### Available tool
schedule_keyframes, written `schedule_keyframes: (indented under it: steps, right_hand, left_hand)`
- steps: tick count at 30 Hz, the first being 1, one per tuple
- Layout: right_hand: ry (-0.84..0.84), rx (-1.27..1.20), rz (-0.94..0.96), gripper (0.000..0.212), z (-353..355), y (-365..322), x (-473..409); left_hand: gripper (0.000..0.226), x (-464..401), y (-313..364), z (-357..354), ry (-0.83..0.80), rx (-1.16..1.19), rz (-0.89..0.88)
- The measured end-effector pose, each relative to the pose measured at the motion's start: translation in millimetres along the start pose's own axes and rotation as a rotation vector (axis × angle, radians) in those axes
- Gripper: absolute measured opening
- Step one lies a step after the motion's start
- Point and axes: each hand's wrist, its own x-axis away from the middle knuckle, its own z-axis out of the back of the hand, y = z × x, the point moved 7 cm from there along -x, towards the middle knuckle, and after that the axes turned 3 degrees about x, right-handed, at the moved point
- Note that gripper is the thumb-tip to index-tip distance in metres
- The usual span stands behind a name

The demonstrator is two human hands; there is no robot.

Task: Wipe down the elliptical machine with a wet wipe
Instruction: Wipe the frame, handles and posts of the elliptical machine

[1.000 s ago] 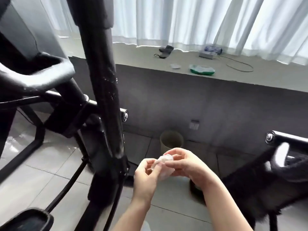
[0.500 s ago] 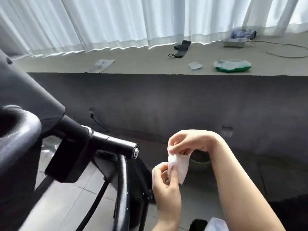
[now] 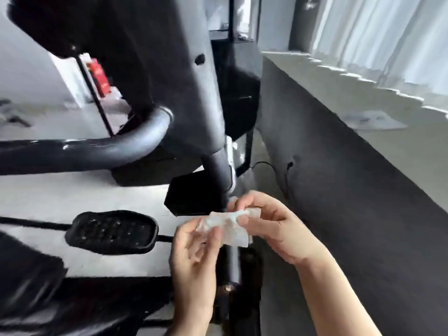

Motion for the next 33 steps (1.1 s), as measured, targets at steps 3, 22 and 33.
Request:
schedule_keyframes:
  steps: [3, 22, 33]
  right_hand:
    - [-0.008, 0.134, 0.14, 0.013, -15, -18, -35]
    - [0.091, 0.865, 1.086, 0.021, -154, -110, -79]
    - [-0.509, 1.286, 1.547, 0.029, -150, -85, -93]
  left_hand:
    - [0.022, -2, 26, 15, 0.287, 0.002, -0.087]
    - [0.04, -37, 137, 70, 0.664, 0.48, -0.207]
    - [0.026, -35, 143, 77, 0.654, 0.415, -0.247]
